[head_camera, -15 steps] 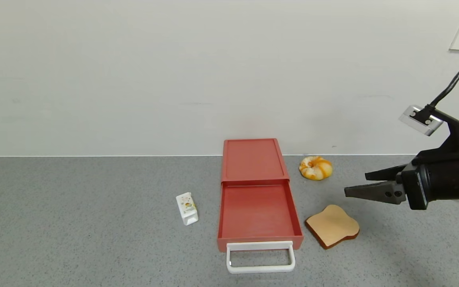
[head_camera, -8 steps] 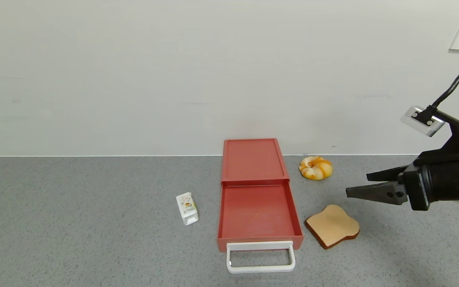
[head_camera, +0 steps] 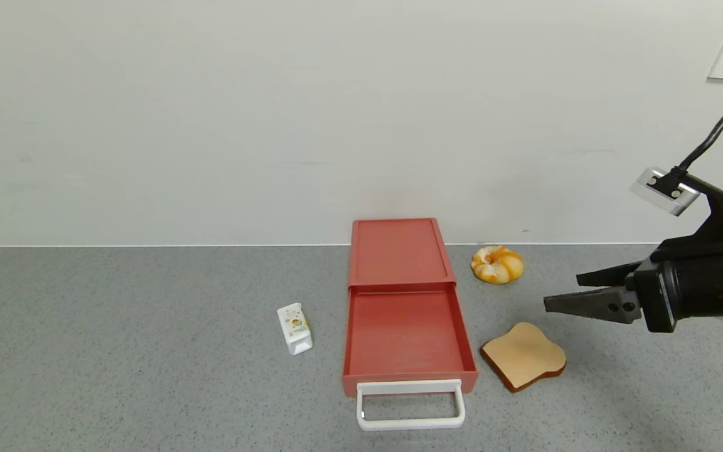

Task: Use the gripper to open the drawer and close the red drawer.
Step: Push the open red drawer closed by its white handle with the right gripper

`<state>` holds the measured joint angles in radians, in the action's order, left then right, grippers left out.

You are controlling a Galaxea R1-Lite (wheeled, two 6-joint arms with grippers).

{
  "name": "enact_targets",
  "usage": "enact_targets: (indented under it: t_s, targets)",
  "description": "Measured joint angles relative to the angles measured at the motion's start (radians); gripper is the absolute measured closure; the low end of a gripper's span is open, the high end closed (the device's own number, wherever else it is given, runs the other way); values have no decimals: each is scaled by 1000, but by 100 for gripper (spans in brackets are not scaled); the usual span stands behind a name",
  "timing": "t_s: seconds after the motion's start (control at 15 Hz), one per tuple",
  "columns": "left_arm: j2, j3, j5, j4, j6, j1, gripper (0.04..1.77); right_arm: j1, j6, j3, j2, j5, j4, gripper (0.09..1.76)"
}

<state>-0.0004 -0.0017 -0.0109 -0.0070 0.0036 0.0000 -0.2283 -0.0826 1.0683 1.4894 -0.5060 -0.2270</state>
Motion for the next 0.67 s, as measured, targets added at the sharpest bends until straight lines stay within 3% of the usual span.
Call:
enact_targets:
  t_s: [0.2,0.67]
  targets:
    - [0,0,0,1,1,0,9,-40,86,12,-1,42,-10,14]
    - [0,0,0,1,1,0,9,-297,315,154,65,376,-221,14]
